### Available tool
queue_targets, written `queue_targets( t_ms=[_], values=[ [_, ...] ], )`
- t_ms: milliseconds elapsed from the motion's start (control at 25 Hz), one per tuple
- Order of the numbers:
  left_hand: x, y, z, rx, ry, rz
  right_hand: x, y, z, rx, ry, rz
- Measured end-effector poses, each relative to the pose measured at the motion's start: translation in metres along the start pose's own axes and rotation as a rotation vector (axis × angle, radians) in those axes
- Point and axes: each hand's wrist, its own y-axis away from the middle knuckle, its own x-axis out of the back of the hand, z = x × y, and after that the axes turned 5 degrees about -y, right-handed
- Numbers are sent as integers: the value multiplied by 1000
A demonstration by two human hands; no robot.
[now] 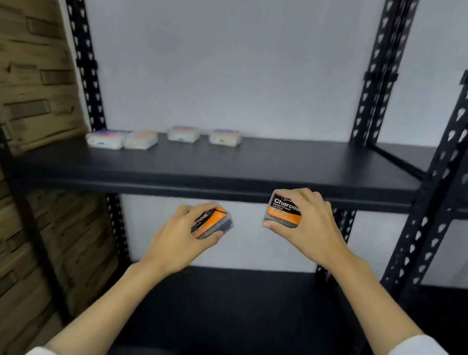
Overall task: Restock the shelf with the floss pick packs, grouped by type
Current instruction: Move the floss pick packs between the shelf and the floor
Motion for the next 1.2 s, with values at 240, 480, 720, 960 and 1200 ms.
queue_targets(
  t_ms=[240, 480, 720, 960, 1200],
  values=[
    [-87, 73, -107, 259, -51, -221, -115, 88, 26, -147, -48, -271],
    [-189, 133, -194, 467, -38, -452, -225, 165, 83, -318, -9, -556],
    [-253, 157, -242, 521, -111, -588, -296, 207, 115, -403, -22, -729],
    [-295, 159, -268, 518, -120, -615, -341, 209, 120, -333, -43, -749],
    [-312, 164, -277, 444, -188, -587, -358, 206, 118, -280, -24, -767]
  ],
)
